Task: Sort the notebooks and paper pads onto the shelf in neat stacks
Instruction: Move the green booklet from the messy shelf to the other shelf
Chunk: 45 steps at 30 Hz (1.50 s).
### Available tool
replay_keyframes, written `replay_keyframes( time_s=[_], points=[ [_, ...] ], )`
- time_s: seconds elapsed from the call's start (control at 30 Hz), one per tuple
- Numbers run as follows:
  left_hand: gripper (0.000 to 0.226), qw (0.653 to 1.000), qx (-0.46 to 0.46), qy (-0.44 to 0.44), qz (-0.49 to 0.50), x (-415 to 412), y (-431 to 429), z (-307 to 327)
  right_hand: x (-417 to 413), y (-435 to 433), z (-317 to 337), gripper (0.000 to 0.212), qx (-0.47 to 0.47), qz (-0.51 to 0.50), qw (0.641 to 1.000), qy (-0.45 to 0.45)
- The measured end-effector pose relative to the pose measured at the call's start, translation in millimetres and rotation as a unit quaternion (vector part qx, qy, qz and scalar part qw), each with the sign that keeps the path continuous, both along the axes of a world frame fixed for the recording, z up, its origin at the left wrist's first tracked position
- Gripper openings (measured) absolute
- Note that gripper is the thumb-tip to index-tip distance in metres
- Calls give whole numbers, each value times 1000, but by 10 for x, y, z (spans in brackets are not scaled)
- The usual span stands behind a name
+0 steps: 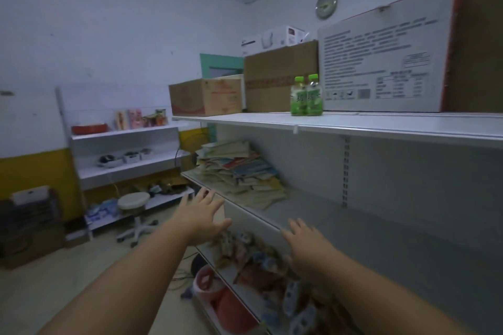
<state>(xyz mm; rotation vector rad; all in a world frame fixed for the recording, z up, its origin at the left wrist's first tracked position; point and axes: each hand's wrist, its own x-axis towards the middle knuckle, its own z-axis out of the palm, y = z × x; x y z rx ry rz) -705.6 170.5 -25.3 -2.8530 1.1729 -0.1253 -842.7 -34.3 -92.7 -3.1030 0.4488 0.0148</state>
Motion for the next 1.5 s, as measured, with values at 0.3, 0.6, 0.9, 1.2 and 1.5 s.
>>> replay_keyframes(
  time_s=[0.3, 0.6, 0.9, 1.2, 1.5],
  points=[
    [65, 999, -7, 33, 26, 1144, -165, 50, 1753, -91, 70, 67, 70, 49, 996, -14],
    [65, 996, -30, 36, 71, 2530, 119, 106, 2997, 41, 93, 60, 44, 93, 995, -9],
    [64, 996, -77, 48, -3, 4149, 285, -87, 4144, 191, 232, 54, 22, 20, 1000, 9],
    [58, 971, -168, 151, -82, 5269, 181, -159, 4992, 162, 547, 53, 82, -88, 989, -83],
    [51, 960, -138, 179, -162, 6144, -375, -115, 5868, -113, 721, 17, 58, -196, 969, -140]
  ],
)
